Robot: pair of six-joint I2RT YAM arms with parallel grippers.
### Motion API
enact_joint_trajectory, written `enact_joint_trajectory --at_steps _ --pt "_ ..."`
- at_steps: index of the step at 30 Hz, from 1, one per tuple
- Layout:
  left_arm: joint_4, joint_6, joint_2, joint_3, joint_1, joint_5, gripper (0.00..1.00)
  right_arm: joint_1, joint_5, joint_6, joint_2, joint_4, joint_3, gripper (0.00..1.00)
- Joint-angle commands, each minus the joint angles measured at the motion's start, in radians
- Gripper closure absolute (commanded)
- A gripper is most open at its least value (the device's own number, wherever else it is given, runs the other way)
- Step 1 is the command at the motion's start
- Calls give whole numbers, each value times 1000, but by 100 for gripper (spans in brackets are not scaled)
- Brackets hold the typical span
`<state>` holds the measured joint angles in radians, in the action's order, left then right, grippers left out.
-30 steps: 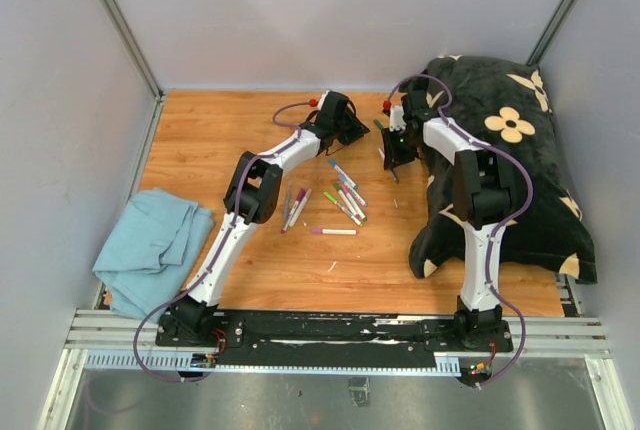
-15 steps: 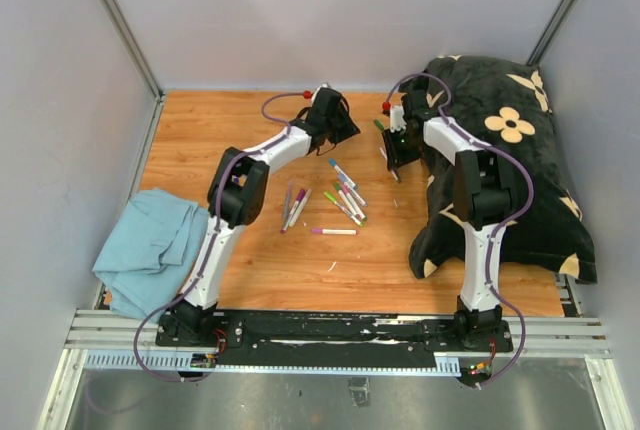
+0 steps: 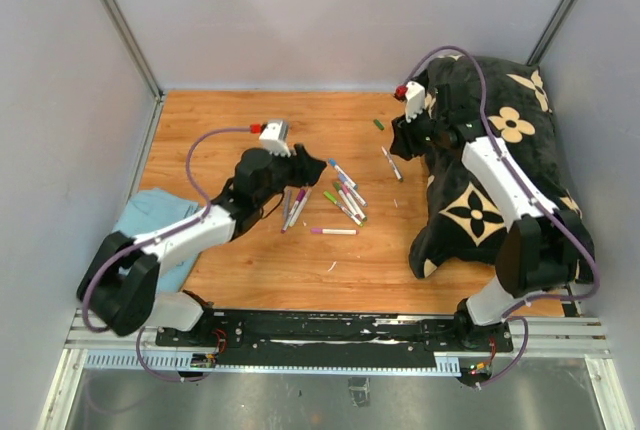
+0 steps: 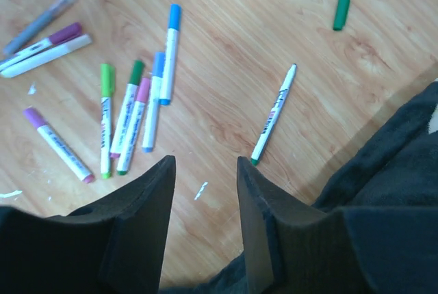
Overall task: Open the pen caps
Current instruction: Place the pen cap at the center of the board, then pick up the pen from the center of the board.
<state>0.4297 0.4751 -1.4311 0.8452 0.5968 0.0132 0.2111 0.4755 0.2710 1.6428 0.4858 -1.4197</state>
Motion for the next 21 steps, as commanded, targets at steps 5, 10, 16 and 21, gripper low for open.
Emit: enact_joint_trajectory --at_steps 5,10,16,21 --pt "119 -105 514 -488 -9 -14 12 50 219 136 -260 -285 248 11" --pt "32 -35 883 -666 -13 -33 1 64 394 159 -171 -163 163 2" --pt "-247 6 1168 -693 -14 18 1 120 270 242 -43 -98 65 2" --pt "-354 18 1255 -650 -14 46 1 168 121 283 110 34 -86 2"
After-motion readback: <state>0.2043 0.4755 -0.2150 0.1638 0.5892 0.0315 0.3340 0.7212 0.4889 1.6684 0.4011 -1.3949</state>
